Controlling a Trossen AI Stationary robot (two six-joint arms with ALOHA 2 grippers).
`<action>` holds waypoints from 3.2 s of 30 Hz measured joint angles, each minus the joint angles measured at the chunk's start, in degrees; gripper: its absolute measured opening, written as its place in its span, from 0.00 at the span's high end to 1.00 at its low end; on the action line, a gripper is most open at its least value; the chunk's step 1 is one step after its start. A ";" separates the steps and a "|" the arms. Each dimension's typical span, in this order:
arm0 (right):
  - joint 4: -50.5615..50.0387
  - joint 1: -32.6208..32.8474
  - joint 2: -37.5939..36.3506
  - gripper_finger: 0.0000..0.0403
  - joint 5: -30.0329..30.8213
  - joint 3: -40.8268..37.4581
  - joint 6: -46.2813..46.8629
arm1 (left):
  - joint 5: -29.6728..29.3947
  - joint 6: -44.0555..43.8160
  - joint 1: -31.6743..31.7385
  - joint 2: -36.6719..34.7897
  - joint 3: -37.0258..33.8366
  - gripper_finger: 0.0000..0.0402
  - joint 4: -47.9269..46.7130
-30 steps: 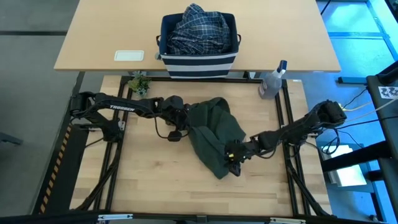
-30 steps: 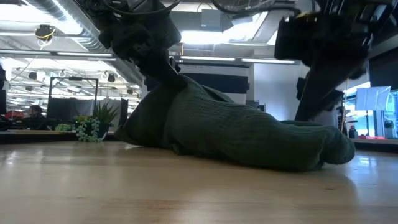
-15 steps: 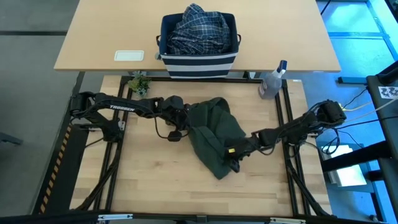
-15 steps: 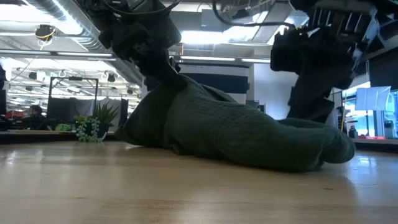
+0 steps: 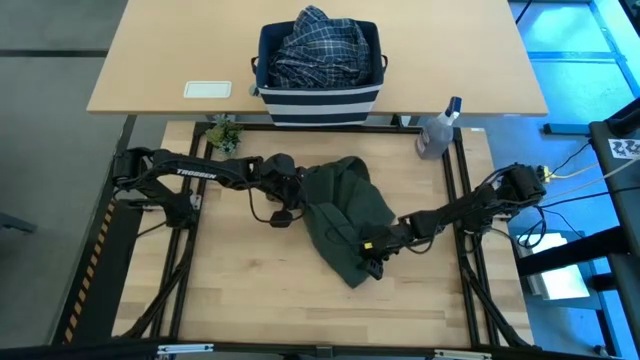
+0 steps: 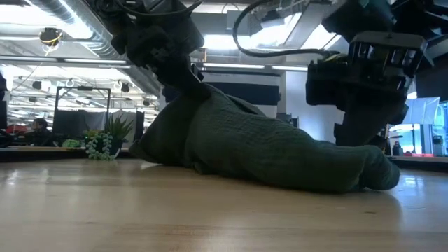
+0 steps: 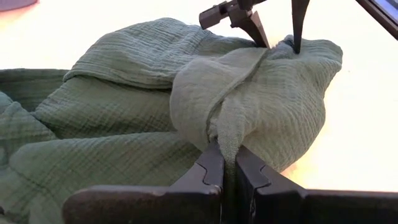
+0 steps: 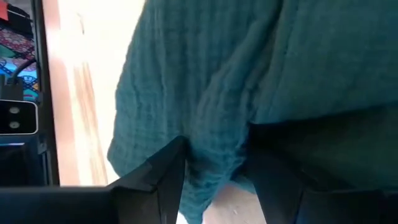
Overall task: Fold Laundry from Bin
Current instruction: Fold the green polo shirt
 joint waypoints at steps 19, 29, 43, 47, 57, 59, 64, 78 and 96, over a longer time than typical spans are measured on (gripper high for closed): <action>-13.44 -5.77 -15.02 0.99 2.72 2.12 -13.34 | -7.41 4.40 -0.02 0.00 11.59 1.00 -8.29; -37.06 -8.74 -31.53 1.00 26.26 16.26 -23.53 | -19.92 11.45 -3.88 -4.35 24.24 1.00 -20.19; -43.62 -8.73 -30.35 1.00 51.48 38.83 -41.92 | -36.32 17.65 -8.16 -17.41 34.06 1.00 -21.61; -43.11 -10.33 -29.46 1.00 54.66 42.28 -45.77 | -40.02 20.37 -9.30 -17.84 36.37 1.00 -21.60; -35.71 -18.11 -27.43 1.00 54.51 45.04 -55.52 | -46.30 25.82 -7.46 -17.69 39.94 1.00 -21.46; -33.87 -19.27 -26.83 1.00 54.19 45.59 -57.49 | -47.29 26.61 -6.26 -17.66 40.28 1.00 -21.49; -29.79 -22.49 -25.82 1.00 52.29 47.86 -63.90 | -47.64 29.94 -2.80 -17.66 41.33 1.00 -20.40; -28.30 -30.11 -17.79 1.00 47.56 62.16 -75.05 | -47.28 43.96 4.18 -17.62 41.40 1.00 -7.04; -28.80 -34.72 -13.38 1.00 42.29 75.80 -81.48 | -37.19 53.68 9.00 -16.36 49.64 1.00 -3.88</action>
